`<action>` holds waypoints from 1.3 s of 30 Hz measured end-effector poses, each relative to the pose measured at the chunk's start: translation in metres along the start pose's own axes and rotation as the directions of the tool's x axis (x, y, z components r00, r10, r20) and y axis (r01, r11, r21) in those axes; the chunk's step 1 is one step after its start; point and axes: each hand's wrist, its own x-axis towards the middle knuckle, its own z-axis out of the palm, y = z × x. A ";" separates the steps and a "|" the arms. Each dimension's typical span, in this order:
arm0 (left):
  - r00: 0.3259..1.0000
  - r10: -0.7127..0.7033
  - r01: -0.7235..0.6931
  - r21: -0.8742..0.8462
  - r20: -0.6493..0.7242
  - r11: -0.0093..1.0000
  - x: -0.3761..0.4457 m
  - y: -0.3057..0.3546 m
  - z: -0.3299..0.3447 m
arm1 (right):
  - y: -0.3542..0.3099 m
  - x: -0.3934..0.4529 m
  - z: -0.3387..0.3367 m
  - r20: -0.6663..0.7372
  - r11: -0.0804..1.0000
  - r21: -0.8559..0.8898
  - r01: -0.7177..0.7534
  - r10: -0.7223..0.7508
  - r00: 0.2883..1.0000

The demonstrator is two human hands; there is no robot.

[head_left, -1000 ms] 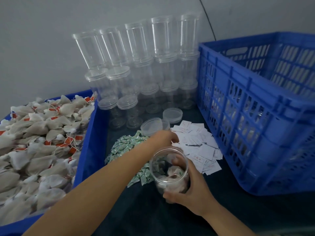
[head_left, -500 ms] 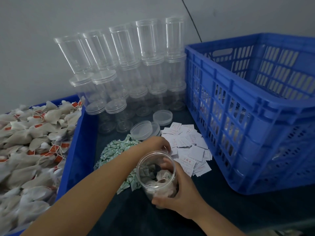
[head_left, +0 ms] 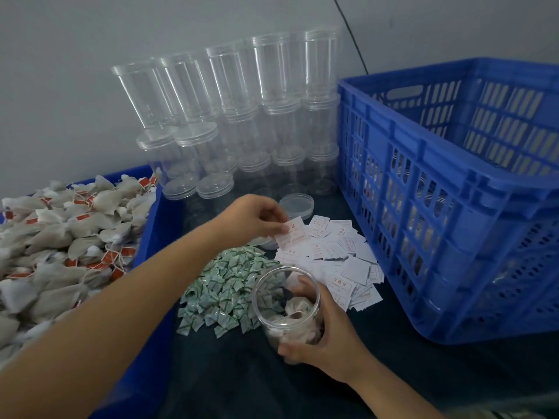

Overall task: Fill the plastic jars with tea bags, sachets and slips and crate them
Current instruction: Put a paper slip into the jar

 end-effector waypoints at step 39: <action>0.984 0.119 -0.171 0.492 0.136 0.854 -0.076 0.039 0.019 | -0.011 -0.005 0.002 0.047 0.997 -0.008 -0.075 0.075 0.996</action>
